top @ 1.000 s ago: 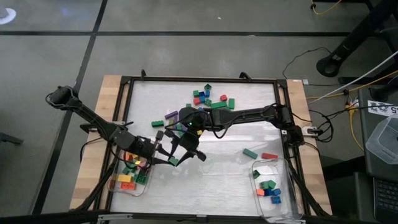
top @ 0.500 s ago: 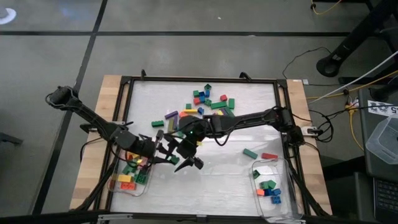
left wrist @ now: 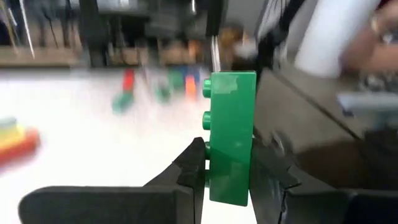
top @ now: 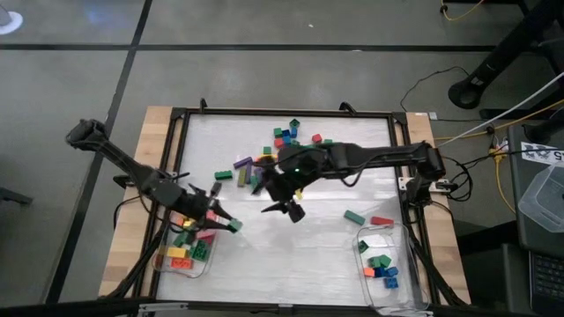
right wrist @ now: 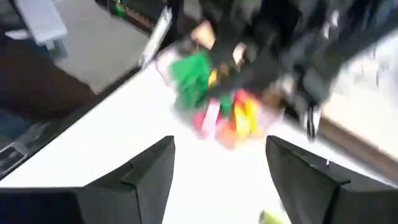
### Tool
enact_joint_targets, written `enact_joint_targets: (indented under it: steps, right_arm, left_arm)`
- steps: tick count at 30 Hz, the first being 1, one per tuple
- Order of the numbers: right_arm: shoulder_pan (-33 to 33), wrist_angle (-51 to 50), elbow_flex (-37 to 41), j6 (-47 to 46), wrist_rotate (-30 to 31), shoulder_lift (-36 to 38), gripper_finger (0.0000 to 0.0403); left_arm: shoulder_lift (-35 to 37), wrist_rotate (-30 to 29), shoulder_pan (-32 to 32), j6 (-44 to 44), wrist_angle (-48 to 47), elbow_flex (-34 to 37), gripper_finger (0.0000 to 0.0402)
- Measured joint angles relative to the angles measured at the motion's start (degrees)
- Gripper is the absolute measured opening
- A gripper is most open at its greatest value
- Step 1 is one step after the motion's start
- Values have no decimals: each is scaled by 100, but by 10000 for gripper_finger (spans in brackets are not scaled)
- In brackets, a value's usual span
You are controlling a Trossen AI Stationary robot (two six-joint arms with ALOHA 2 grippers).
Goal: Sort blocks by size
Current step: Put the large green game piece into the left transparent bin
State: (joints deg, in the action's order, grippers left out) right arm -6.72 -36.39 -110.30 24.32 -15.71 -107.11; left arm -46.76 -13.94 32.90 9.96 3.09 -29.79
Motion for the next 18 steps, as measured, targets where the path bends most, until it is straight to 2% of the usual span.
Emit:
enact_joint_targets:
  steps: [4,8,11,14,18]
  right_arm:
    - [-5,-1124,2,-694,305,241,241]
    - [-5,-2288,2,-1413,369,299,239]
    - [-5,-3103,40,-2073,367,288,238]
    - [-5,-3597,219,-2606,389,281,238]
    - [-7,-3987,321,-2848,468,273,238]
  left_arm:
    - [780,124,215,1211,-2038,-253,75]
    - [1370,574,387,2750,-3393,-303,79]
    - [1629,1021,502,3932,-4134,-306,89]
    - [1671,1146,605,5045,-4754,-305,100]
    - [1521,1144,650,5512,-5264,-305,121]
